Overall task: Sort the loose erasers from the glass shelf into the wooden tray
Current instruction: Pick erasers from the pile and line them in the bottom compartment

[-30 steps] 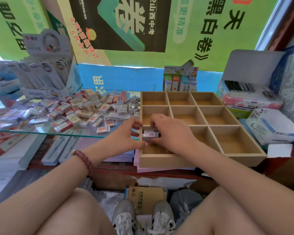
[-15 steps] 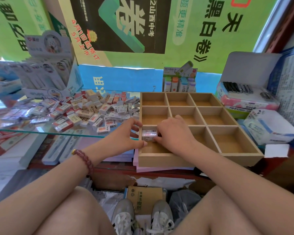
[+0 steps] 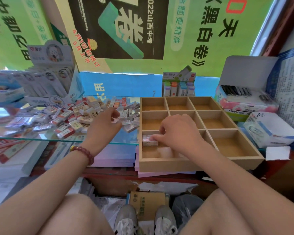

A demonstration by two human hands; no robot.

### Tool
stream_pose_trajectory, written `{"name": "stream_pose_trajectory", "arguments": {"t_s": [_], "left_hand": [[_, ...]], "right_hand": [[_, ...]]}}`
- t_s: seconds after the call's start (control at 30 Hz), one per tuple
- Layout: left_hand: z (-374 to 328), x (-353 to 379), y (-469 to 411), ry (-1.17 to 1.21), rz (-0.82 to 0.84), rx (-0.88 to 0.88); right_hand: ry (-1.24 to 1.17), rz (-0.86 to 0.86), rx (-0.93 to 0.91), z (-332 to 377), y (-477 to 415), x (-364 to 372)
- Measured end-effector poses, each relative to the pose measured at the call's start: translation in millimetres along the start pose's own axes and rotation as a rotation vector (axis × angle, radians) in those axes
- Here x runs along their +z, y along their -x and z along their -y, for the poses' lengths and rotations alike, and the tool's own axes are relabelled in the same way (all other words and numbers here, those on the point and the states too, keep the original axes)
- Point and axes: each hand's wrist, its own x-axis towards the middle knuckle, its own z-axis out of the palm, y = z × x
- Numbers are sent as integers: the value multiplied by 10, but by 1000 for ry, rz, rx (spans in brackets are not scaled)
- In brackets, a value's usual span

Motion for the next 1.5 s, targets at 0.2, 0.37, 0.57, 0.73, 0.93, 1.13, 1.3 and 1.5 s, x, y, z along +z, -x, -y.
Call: {"name": "stream_pose_trajectory", "arguments": {"t_s": [0.2, 0.37, 0.57, 0.73, 0.93, 1.13, 1.3, 1.5], "left_hand": [[147, 251, -197, -410, 270, 155], [237, 218, -139, -261, 105, 209], [234, 165, -102, -319, 34, 249], [175, 193, -106, -357, 14, 248], [187, 213, -122, -336, -52, 276], [-11, 53, -101, -22, -191, 249], [-521, -122, 165, 319, 3, 194], [-680, -148, 333, 480, 141, 98]], "right_hand": [[-202, 27, -12, 30, 38, -30], [-351, 62, -12, 0, 47, -6], [-490, 83, 47, -120, 30, -1], [-568, 94, 98, -224, 27, -2], [-649, 116, 102, -285, 3, 51], [-745, 39, 70, -332, 0, 54], [-819, -72, -135, -230, 44, -39], [-673, -338, -301, -89, 86, -112]]}}
